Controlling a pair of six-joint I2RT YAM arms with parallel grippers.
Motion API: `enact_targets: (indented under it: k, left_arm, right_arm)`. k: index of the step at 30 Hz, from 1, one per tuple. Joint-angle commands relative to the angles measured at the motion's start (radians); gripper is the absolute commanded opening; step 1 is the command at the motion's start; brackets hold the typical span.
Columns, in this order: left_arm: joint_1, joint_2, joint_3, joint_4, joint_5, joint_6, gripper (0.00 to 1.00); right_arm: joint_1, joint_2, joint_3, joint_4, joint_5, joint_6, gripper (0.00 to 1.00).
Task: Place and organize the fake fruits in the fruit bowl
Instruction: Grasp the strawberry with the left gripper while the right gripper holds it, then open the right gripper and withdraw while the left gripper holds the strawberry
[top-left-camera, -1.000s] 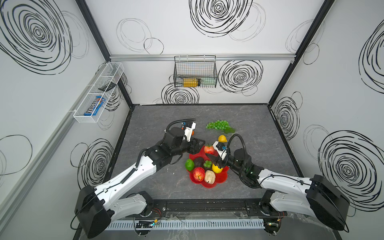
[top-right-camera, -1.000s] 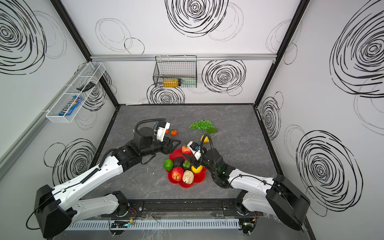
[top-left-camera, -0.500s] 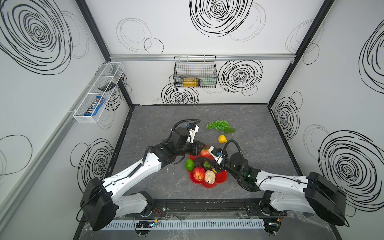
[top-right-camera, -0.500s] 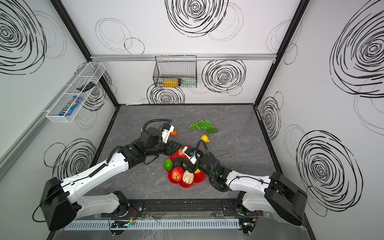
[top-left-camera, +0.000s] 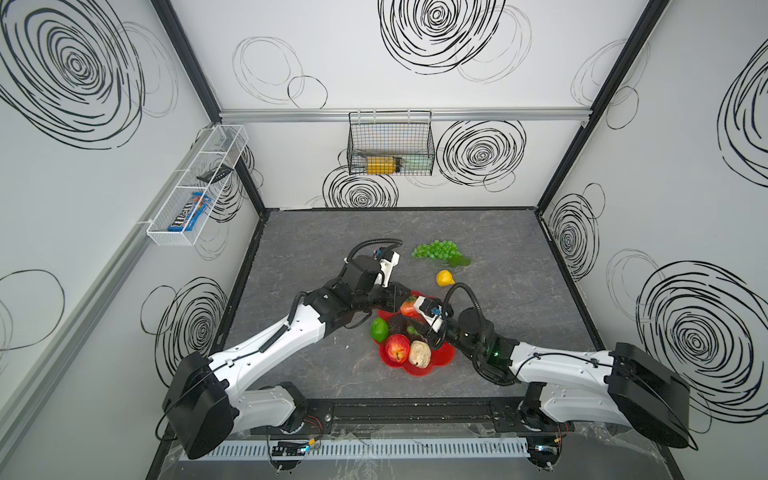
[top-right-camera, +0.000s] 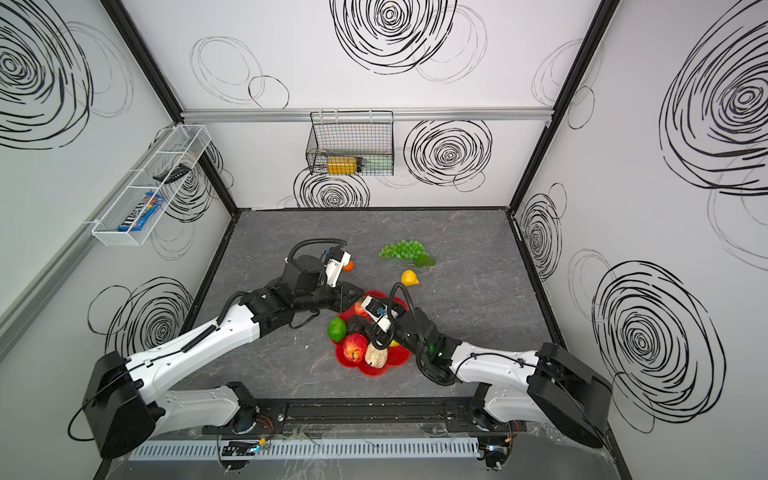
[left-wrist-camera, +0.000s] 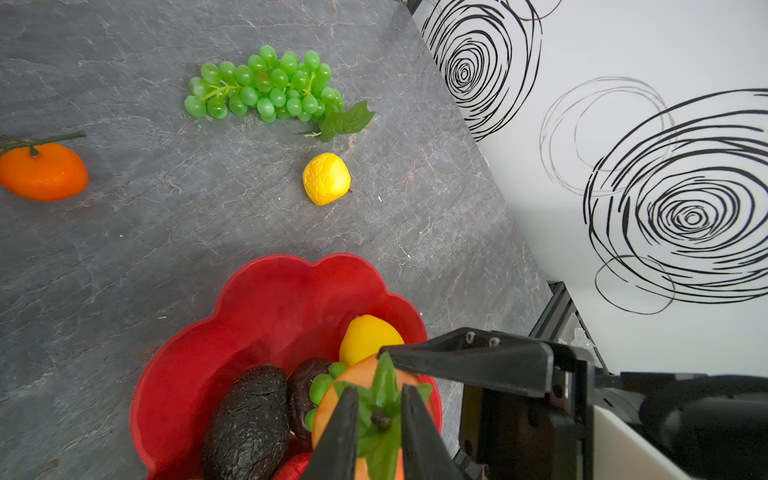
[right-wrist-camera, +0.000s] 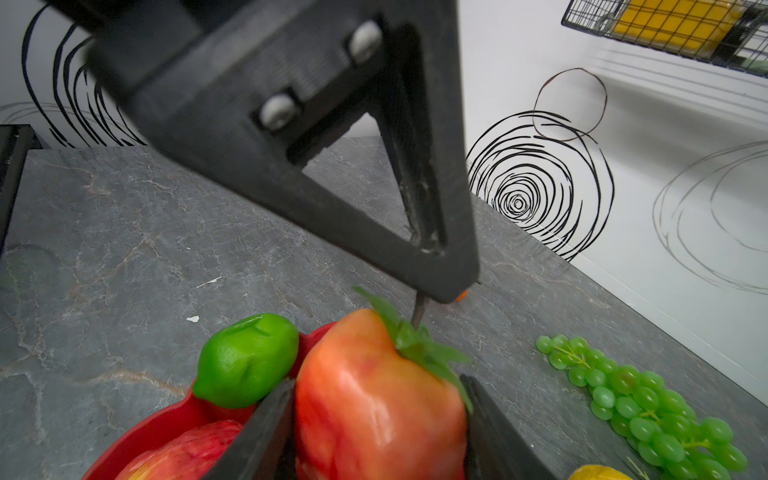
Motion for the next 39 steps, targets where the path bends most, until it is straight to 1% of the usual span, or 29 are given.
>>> enact_targets:
  k: [1, 9, 15, 17, 22, 23, 24, 27, 31, 34, 35, 36, 38, 39]
  left_arm:
    - [-0.007, 0.013, -0.011, 0.051, 0.016, -0.004, 0.23]
    - [-0.012, 0.026, -0.014, 0.050, 0.014, -0.002, 0.22]
    - [-0.015, 0.028, -0.018, 0.048, 0.008, -0.003, 0.14]
    - [-0.015, 0.026, -0.016, 0.051, 0.010, -0.006, 0.10]
    - [-0.016, 0.022, -0.012, 0.052, 0.004, -0.008, 0.04]
    - [-0.017, 0.020, -0.012, 0.056, 0.003, -0.009, 0.04]
    - [-0.017, 0.019, -0.012, 0.059, 0.002, -0.010, 0.00]
    - [-0.017, 0.002, -0.017, 0.074, -0.010, -0.020, 0.00]
    - [-0.017, -0.038, -0.029, 0.094, -0.052, -0.036, 0.00]
    - [-0.027, -0.069, -0.045, 0.113, -0.095, -0.039, 0.00]
    - [-0.035, -0.078, -0.052, 0.118, -0.114, -0.039, 0.00]
    - [-0.045, -0.087, -0.060, 0.121, -0.138, -0.038, 0.00]
    - [-0.067, -0.103, -0.072, 0.126, -0.180, -0.039, 0.00]
    - [-0.082, -0.108, -0.078, 0.128, -0.199, -0.038, 0.00]
  right_arm:
    - [0.010, 0.010, -0.006, 0.041, 0.014, -0.020, 0.56]
    - [0.012, 0.019, -0.001, 0.038, 0.024, -0.021, 0.56]
    - [0.013, 0.019, -0.004, 0.041, 0.035, -0.020, 0.56]
    - [0.013, 0.019, -0.004, 0.041, 0.040, -0.018, 0.56]
    - [0.013, 0.015, 0.000, 0.032, 0.053, -0.014, 0.59]
    - [0.013, 0.011, 0.001, 0.028, 0.057, -0.004, 0.61]
    - [0.012, 0.006, -0.001, 0.028, 0.066, 0.007, 0.66]
    - [0.008, -0.026, -0.015, 0.018, 0.114, 0.063, 0.77]
    - [-0.014, -0.105, -0.055, 0.003, 0.147, 0.115, 0.85]
    - [-0.048, -0.212, -0.085, -0.046, 0.132, 0.176, 0.88]
    - [-0.064, -0.257, -0.097, -0.063, 0.132, 0.202, 0.92]
    - [-0.084, -0.299, -0.104, -0.090, 0.146, 0.239, 0.94]
    - [-0.131, -0.370, -0.104, -0.174, 0.206, 0.336, 0.95]
    - [-0.169, -0.407, -0.099, -0.227, 0.204, 0.378, 0.96]
